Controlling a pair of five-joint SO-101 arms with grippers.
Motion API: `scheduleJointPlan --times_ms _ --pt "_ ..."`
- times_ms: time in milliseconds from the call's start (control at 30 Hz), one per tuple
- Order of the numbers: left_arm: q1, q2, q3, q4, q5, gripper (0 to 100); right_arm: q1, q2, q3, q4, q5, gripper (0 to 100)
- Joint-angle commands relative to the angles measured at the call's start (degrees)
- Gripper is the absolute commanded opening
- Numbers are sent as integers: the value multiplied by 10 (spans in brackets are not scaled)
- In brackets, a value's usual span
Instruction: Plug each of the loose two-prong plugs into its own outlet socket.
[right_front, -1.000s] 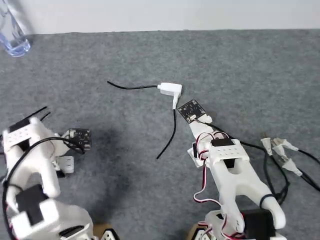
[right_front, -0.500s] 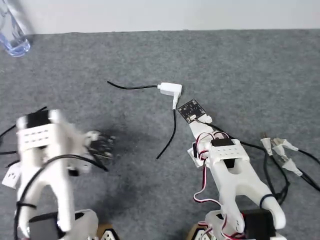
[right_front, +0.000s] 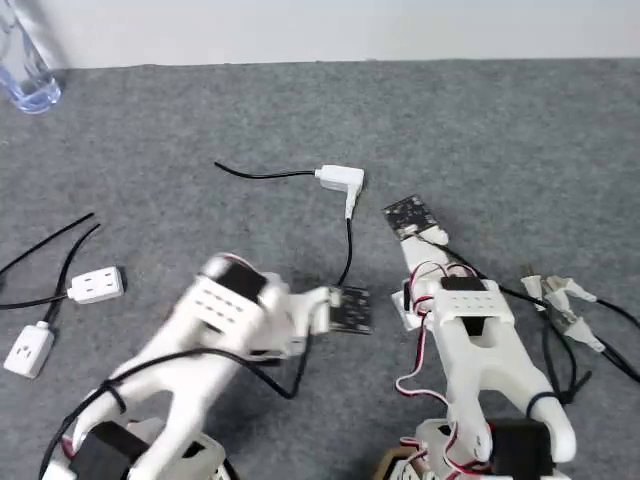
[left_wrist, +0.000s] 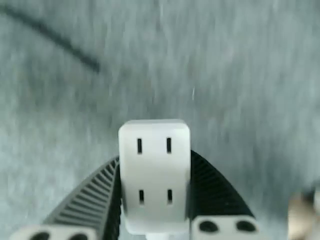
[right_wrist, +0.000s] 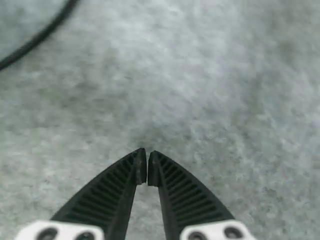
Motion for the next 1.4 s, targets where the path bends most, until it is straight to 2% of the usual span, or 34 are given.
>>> scheduleJointPlan --times_ms 0,300,533,600,800,900,1100,1267,1367 --pt "69 -19 29 -108 156 13 13 -7 -6 -9 -8 9" --pt "84 -15 96 -215 168 13 10 -7 -6 -10 -7 9" --pt "127 -20 128 -218 167 15 10 -7 -6 -10 -6 9" --pt "133 -20 130 -218 167 47 10 -7 -6 -10 -6 9" --pt "132 -20 131 -217 167 261 10 -7 -7 -10 -6 9" --pt "132 -19 128 -196 167 314 10 -7 -7 -10 -6 9" --pt "131 -20 89 -149 166 317 10 -7 -7 -10 -6 9" --pt "128 -22 -24 -16 166 316 11 -7 -7 -10 -6 9" --pt "98 -46 -120 75 170 316 11 -7 -7 -10 -6 9"
